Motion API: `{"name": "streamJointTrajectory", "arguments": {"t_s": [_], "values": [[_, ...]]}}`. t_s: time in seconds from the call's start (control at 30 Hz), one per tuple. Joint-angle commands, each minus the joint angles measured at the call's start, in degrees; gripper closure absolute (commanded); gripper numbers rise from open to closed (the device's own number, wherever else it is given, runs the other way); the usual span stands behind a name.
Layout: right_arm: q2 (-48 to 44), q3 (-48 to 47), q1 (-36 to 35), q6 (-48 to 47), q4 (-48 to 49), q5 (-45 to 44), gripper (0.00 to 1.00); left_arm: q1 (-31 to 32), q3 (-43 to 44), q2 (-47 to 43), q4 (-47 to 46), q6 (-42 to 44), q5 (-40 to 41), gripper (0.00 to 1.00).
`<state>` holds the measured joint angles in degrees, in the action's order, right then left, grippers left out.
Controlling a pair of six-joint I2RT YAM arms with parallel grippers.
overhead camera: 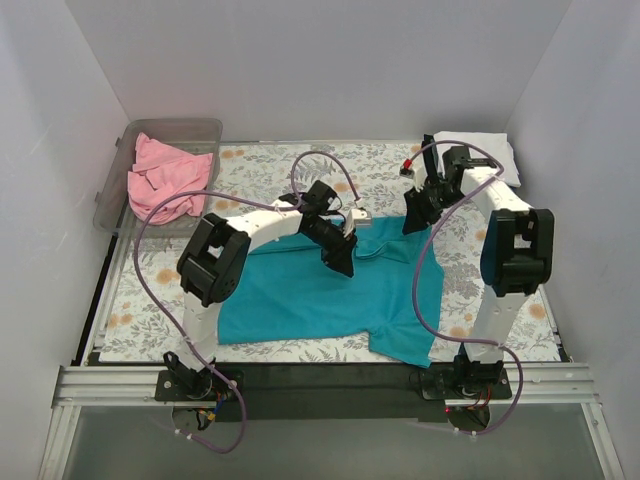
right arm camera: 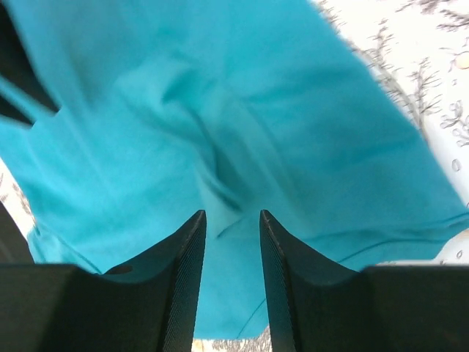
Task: Fold and stack the t-shirts
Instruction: Fold the tshirt
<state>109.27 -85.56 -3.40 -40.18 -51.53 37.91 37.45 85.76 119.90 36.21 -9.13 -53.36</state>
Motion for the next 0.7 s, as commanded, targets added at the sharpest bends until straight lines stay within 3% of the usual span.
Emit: {"name": "streamJointTrajectory", "arguments": {"t_s": [0.0,0.2,0.37,0.5,0.67], "values": [[4.7,-4.3,0.0,9.0,0.8,2.0,0.59,-0.4,0.0,-7.3,-2.9,0.3,-1.9,0.76],[8.8,-4.6,-1.5,11.4,3.4,-1.3,0.59,-4.7,0.3,-7.9,-9.0,-10.8,-4.1,0.73],[5.0,0.8,-3.5,7.4,2.0,-1.3,0.62,-10.1,0.6,-9.0,-12.5,-18.5,-6.8,0.71],[-0.9,5.8,-5.5,3.8,1.2,-2.5,0.61,-14.0,-1.4,-11.2,-13.3,-20.8,-4.4,0.71],[-1.6,10.2,-8.3,0.8,-0.6,-8.1,0.60,-16.6,-5.2,-14.2,-13.7,-23.4,0.2,0.70]]}}
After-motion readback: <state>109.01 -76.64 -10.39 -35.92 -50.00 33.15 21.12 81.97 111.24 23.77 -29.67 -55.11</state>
